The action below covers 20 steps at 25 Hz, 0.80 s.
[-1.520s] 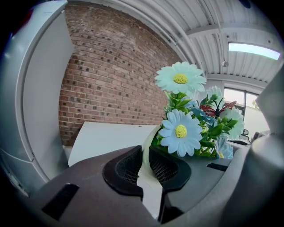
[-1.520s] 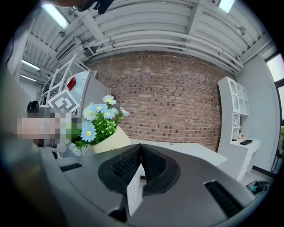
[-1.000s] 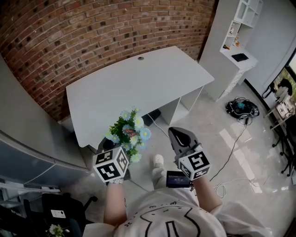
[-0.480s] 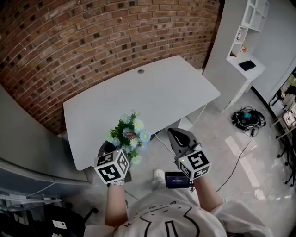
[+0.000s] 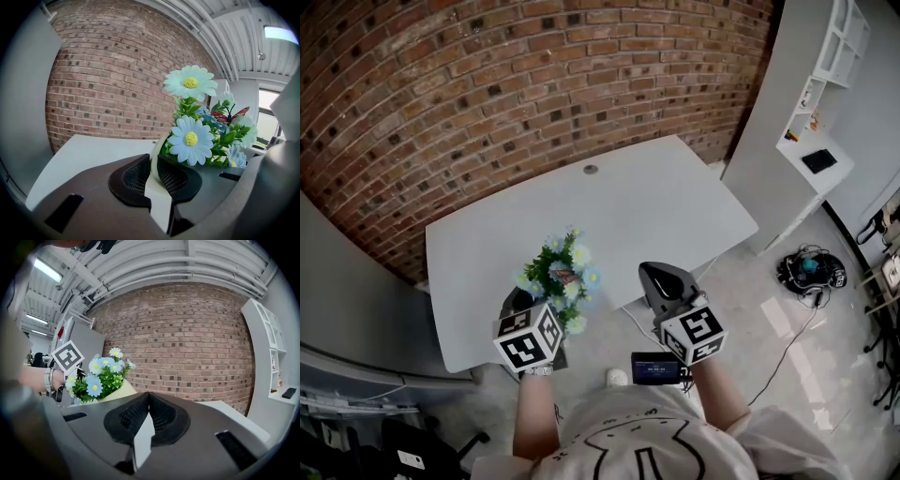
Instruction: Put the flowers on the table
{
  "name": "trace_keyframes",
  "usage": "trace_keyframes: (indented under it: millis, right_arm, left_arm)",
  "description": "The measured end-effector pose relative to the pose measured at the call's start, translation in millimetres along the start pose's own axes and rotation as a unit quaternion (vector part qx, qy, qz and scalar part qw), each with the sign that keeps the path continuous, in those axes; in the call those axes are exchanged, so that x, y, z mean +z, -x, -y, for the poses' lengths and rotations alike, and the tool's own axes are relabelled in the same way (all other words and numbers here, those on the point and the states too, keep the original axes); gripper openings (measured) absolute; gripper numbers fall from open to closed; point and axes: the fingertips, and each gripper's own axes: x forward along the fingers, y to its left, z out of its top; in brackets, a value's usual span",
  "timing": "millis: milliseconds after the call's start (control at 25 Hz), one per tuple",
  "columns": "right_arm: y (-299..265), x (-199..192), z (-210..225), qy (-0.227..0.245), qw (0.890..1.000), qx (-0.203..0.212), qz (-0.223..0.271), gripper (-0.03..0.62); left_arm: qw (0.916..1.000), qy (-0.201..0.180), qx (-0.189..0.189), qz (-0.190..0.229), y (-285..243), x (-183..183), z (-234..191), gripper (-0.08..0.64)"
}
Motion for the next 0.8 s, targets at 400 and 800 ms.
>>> trace_keyframes:
  millis: [400, 800]
  right_arm:
    - [-33.7, -10.7, 27.8, -0.008, 1.000, 0.011, -0.008, 0.017]
    - [-66.6, -10.9, 49.7, -0.010, 1.000, 0.009, -0.015, 0.017]
  left_arm:
    - [0.9999, 0.000, 0.014, -0.003, -40.3, 12.6, -0.2, 0.057]
    - [0.9998, 0.005, 0.015, -0.010, -77.1, 27.8, -7.5, 0.057]
